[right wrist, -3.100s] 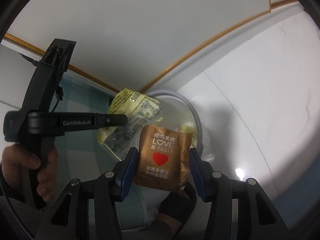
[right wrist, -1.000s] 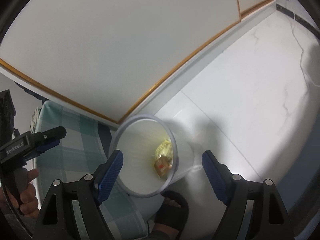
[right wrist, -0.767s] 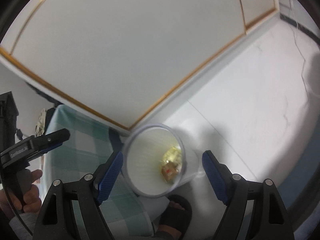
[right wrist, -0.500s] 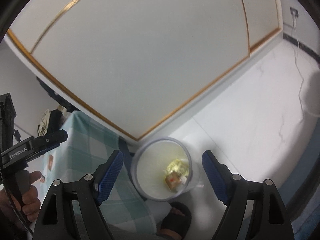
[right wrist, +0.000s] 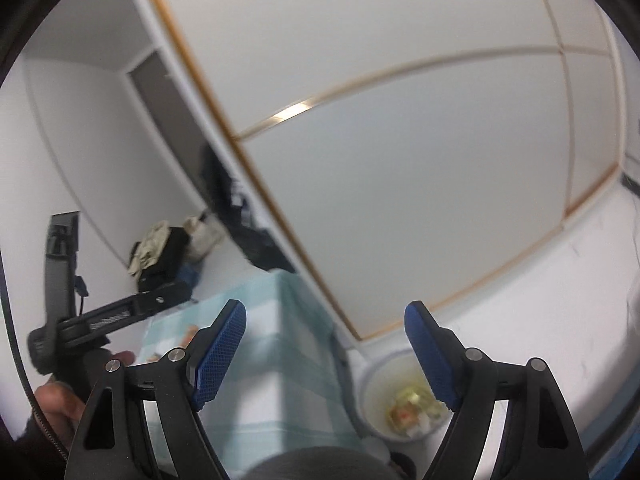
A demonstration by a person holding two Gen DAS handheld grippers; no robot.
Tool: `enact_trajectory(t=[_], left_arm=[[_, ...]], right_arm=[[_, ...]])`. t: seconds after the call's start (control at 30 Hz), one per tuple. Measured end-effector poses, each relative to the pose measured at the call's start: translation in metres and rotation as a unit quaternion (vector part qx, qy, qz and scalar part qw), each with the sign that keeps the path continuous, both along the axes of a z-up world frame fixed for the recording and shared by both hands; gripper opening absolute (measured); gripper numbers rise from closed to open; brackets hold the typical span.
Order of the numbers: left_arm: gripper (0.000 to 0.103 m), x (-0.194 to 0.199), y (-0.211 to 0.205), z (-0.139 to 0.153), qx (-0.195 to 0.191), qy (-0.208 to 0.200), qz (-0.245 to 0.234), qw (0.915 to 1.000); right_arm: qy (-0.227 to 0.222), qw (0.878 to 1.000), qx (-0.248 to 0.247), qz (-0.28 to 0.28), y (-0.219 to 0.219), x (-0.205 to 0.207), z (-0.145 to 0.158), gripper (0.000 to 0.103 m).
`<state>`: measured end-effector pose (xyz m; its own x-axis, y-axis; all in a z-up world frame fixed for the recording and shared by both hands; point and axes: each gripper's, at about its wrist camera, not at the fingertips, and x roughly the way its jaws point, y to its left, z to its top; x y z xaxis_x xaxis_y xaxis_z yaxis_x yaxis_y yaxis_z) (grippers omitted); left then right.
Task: Collect trash
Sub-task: 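Move both tools back up over the table, then lower the right gripper onto the small orange packet and close on it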
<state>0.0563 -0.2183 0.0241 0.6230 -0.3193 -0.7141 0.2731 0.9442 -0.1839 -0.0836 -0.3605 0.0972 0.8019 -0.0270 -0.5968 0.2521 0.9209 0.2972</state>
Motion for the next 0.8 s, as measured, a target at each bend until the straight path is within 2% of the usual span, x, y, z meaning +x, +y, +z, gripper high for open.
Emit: enact_trajectory(t=[0.23,0.47,0.8], left_arm=[[0.089,-0.003,0.069,0.023,-0.006,-0.036,0.06,0.9975],[0.091,-0.01,0.13,0.035,-0.011,-0.066,0.109,0.9918],[0.092,0.003,0.194,0.008,-0.025,-0.053,0.158,0.9856]], right_arm=[[-0.022,0.998,-0.006,0.059,0.072,0.029,0.017,0.085],[-0.018,0.993,-0.018,0.115,0.142,0.068,0.01,0.085],[-0.001,0.986,-0.035,0.161,0.213,0.115,-0.026,0.085]])
